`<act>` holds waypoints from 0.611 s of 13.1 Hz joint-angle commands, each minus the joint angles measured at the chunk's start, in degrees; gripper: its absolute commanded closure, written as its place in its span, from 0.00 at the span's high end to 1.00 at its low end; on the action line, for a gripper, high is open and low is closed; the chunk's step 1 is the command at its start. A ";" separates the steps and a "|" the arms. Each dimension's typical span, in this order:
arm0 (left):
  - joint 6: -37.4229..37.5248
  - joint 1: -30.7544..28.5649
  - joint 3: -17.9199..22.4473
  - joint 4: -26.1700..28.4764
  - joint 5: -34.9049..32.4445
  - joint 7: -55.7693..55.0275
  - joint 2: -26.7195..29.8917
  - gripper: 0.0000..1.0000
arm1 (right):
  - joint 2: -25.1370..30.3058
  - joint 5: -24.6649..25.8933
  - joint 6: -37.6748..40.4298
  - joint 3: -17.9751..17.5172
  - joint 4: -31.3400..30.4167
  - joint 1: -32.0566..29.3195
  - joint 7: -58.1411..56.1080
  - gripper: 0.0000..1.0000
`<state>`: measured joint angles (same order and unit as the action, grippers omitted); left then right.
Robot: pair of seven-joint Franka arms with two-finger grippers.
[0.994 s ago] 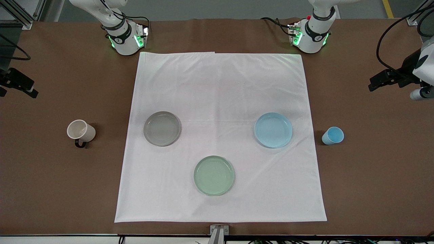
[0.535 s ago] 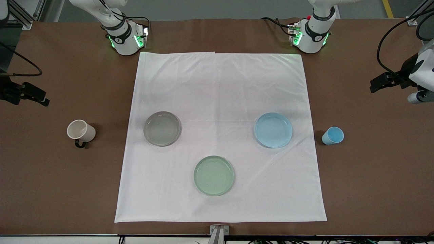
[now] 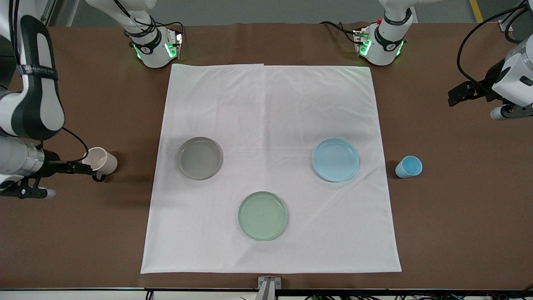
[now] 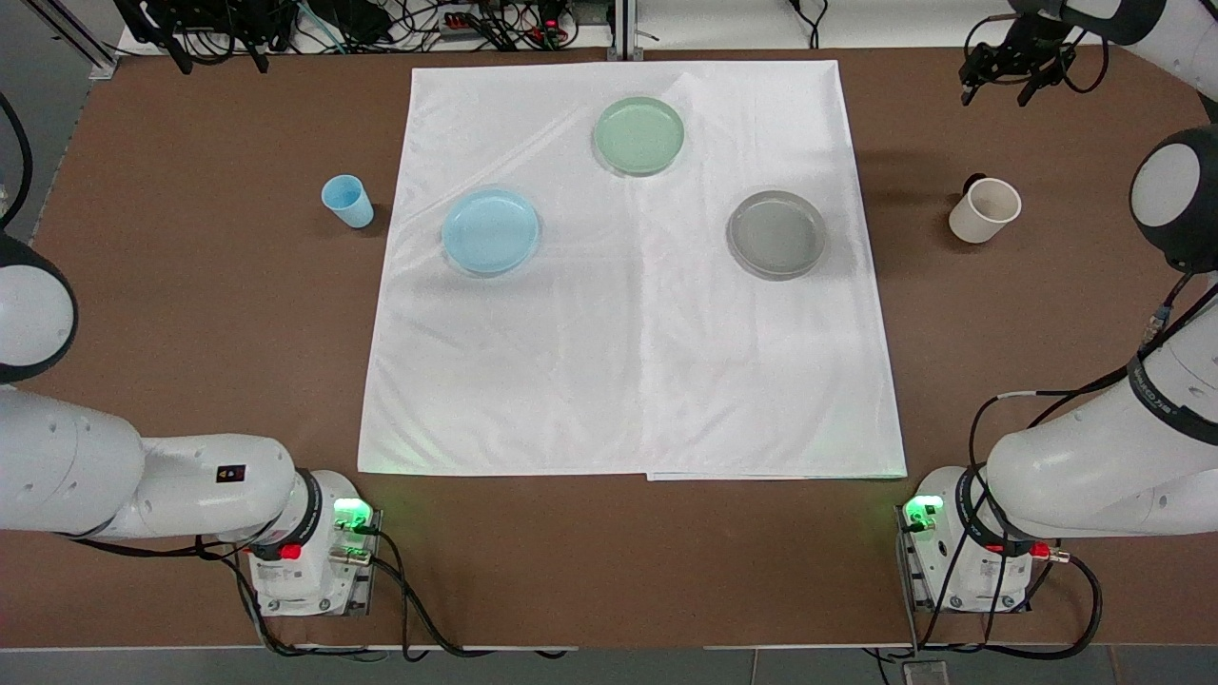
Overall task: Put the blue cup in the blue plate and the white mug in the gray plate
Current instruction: 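Grasp the white mug rim with the right gripper while the left gripper descends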
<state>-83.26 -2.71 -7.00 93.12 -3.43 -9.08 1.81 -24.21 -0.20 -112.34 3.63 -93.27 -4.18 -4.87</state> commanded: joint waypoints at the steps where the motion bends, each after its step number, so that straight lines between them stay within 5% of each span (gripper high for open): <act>1: -0.14 -0.02 -0.29 1.54 -1.23 -1.81 0.65 1.00 | -1.62 0.47 -5.76 -0.64 -3.67 -1.36 -2.16 1.00; 5: -10.75 -0.10 -0.38 9.34 -1.32 -3.75 -0.05 1.00 | -0.86 0.29 -3.44 -0.73 -4.73 -0.75 -2.16 1.00; 8: -21.13 -0.37 -0.21 15.42 -2.02 -3.66 -3.46 1.00 | 12.55 0.46 13.15 -0.82 -4.47 1.18 -1.37 1.00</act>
<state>-99.37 -2.89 -7.09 105.08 -3.60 -11.93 -0.10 -23.27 -0.20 -107.37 3.14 -95.06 -4.18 -6.44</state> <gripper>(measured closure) 0.000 0.000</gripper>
